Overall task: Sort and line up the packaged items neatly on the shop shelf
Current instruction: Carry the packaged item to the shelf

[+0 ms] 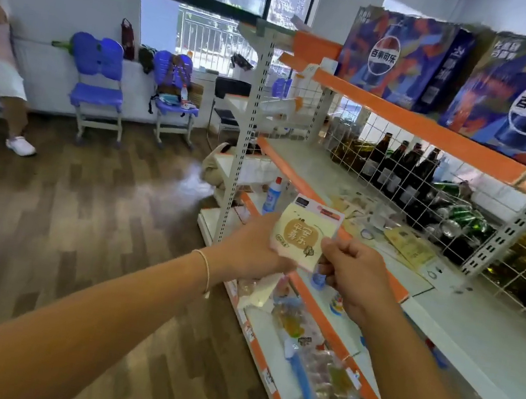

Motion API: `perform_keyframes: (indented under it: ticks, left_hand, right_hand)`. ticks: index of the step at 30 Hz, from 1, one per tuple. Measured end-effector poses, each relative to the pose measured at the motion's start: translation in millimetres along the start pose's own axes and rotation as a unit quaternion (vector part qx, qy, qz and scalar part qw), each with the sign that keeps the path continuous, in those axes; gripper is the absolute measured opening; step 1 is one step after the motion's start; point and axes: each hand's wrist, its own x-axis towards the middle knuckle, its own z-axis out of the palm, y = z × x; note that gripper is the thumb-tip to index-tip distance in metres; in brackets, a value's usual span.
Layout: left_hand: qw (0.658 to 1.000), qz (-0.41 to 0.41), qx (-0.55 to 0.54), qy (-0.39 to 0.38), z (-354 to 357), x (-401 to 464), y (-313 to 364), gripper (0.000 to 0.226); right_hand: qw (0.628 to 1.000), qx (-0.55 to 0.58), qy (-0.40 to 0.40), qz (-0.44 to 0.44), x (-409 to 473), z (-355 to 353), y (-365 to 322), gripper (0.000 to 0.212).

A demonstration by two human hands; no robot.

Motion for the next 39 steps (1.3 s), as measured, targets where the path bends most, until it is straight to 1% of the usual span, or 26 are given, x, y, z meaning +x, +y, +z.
perform_keyframes:
  ticks: [3, 7, 11, 14, 15, 17, 19, 21, 25, 27, 29, 33, 37, 39]
  left_hand:
    - [0.999, 0.004, 0.037, -0.012, -27, 57, -12, 0.066]
    - [0.993, 0.059, 0.099, -0.017, -66, 124, -16, 0.055]
    - [0.982, 0.108, 0.155, -0.009, -83, 183, -34, 0.059]
    - [0.976, 0.088, 0.200, 0.017, -83, 221, -56, 0.084]
    - [0.974, 0.083, 0.208, 0.027, -84, 233, -63, 0.087]
    - [0.973, 0.083, 0.212, 0.037, -88, 256, -73, 0.082]
    - [0.974, 0.090, 0.206, 0.033, -91, 279, -81, 0.075]
    - [0.976, 0.087, 0.196, 0.026, -91, 302, -89, 0.073]
    - [0.975, 0.071, 0.209, 0.015, -90, 355, -101, 0.086]
    - [0.975, 0.057, 0.215, 0.009, -92, 385, -103, 0.093]
    - [0.975, 0.036, 0.221, 0.002, -93, 416, -102, 0.095]
    - [0.968, 0.010, 0.250, -0.007, -93, 475, -101, 0.102]
    - [0.968, -0.002, 0.250, 0.007, -91, 523, -103, 0.089]
    - [0.968, -0.020, 0.251, -0.004, -89, 542, -107, 0.091]
  right_hand:
    - [1.000, 0.005, 0.015, 0.002, 54, 14, -11, 0.024]
    - [0.999, 0.013, 0.033, -0.003, 117, 30, -22, 0.024]
    - [0.998, 0.027, 0.052, -0.004, 164, 45, -22, 0.020]
    - [0.998, 0.027, 0.056, 0.003, 198, 54, -20, 0.022]
    - [0.998, 0.021, 0.054, 0.005, 210, 57, -19, 0.023]
    - [0.998, 0.012, 0.052, 0.014, 233, 62, -16, 0.024]
    - [0.998, 0.011, 0.057, 0.019, 256, 64, -11, 0.023]
    - [0.998, 0.005, 0.058, 0.021, 280, 64, -5, 0.022]
    - [0.998, -0.003, 0.061, 0.031, 336, 60, 7, 0.022]
    - [0.997, 0.019, 0.052, 0.045, 368, 58, 11, 0.022]
    - [0.997, 0.037, 0.050, 0.055, 401, 55, 11, 0.020]
    - [0.996, 0.025, 0.056, 0.058, 465, 45, 6, 0.018]
    - [0.997, 0.016, 0.050, 0.062, 517, 38, 4, 0.023]
    - [0.997, 0.014, 0.046, 0.064, 537, 36, 5, 0.022]
